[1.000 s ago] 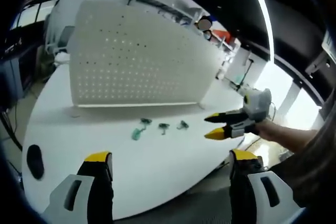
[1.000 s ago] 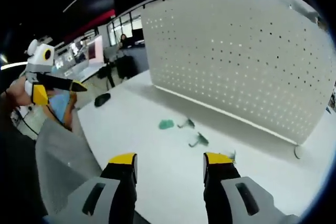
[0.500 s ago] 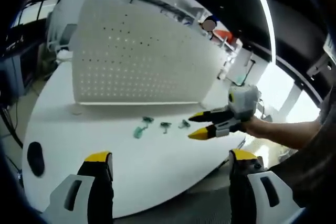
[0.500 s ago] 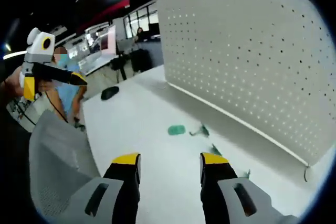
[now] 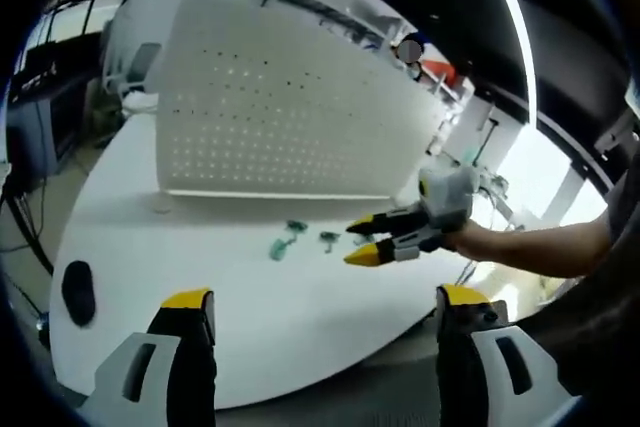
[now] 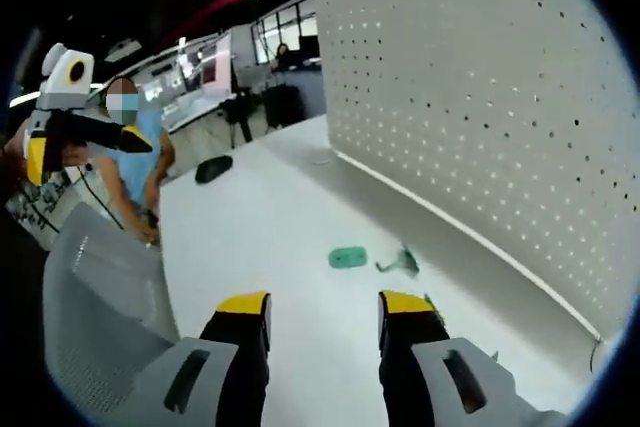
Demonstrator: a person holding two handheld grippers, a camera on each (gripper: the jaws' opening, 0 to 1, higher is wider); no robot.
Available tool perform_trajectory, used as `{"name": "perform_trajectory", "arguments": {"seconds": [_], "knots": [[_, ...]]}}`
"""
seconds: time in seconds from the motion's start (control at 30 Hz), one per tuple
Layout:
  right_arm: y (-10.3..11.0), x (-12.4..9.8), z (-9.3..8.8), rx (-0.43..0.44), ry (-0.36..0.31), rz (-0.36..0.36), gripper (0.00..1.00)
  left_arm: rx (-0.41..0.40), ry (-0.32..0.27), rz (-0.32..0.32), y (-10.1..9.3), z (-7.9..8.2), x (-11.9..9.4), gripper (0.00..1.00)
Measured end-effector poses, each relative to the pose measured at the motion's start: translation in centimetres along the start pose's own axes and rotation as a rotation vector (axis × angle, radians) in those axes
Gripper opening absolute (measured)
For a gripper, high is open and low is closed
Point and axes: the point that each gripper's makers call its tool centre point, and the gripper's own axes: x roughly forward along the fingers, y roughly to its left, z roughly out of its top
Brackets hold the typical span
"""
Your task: Insert the hook assembly into the mounting plate slot until the hook locks in place.
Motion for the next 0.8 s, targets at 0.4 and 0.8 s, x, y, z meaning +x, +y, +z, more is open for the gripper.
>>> {"name": "perform_trajectory", "arguments": {"seconds": [0.4, 0.8], "knots": [[-0.1, 2.6, 0.5, -0.088, 0.043, 0.057, 0.39, -0.017, -0.001, 0.022, 0.6, 0.1, -0.2, 0.93], [-0.5, 5.3, 0.4, -0.114, 0.087, 0.096, 0.39, -0.034, 0.012, 0.028, 1.2, 0.0, 0.1, 0.93]]}}
